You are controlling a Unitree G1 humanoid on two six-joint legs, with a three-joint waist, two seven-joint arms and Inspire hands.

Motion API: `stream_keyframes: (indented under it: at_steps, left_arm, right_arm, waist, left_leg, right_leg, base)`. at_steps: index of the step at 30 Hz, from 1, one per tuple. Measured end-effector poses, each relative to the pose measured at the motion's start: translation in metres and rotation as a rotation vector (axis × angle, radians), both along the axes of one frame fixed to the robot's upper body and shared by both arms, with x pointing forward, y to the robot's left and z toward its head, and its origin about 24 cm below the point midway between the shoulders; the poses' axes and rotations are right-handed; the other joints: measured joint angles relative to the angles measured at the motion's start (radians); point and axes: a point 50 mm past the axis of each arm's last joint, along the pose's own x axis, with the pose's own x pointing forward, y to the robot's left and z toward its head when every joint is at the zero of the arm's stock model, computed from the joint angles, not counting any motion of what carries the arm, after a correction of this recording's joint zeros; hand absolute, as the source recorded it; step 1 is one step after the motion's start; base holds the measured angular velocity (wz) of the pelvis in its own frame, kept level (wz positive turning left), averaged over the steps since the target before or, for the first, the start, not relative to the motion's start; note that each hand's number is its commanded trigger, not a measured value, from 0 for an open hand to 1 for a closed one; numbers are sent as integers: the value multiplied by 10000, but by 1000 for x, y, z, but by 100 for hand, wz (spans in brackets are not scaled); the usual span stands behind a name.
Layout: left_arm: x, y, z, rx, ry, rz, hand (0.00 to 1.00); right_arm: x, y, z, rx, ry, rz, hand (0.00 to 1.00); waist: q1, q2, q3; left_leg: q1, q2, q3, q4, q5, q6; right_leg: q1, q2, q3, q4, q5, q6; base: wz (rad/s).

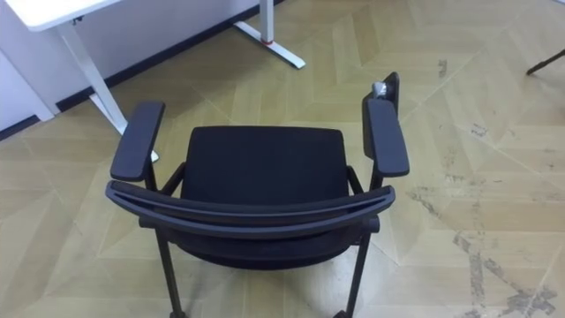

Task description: Push chair

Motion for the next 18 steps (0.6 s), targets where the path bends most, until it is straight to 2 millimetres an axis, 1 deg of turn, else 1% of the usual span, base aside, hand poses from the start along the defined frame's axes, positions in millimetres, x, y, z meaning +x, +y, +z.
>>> stream_keyframes:
  at_steps: [5,10,14,16,18]
  left_arm:
    - [-2,-1,0,92,38,125,0]
    - [-8,-1,-1,99,109,895,0]
    - [-13,1,-1,416,305,1114,0]
    - [-14,5,0,657,347,1462,0]
    - [-14,9,1,1013,328,1903,0]
  right_arm:
    - [-2,1,0,37,116,-46,0]
    - [-5,2,-1,82,188,-93,0]
    - [-7,3,-1,81,413,-175,0]
    - [-7,2,-1,50,485,-187,0]
    - [-7,2,-1,40,483,-191,0]
  waist:
    - [-12,-47,-10]
    - [-3,-124,-10]
    - [49,-139,-38]
    - [83,-112,10]
    - [111,-119,20]
  left_leg:
    - [-50,-1,2,9,1,1]
    - [2,-2,3,22,1,1]
    - [27,-3,16,47,1,1]
    - [79,-1,12,90,0,1]
    - [87,1,3,91,-2,0]
  right_leg:
    - [-46,-3,-3,2,0,0]
    - [-7,-13,-12,2,0,0]
    - [32,-13,4,18,0,0]
    - [114,-13,3,12,0,0]
    - [125,-5,18,12,7,-11]
  base:
    - [0]
    - [0]
    - [0]
    - [0]
    - [0]
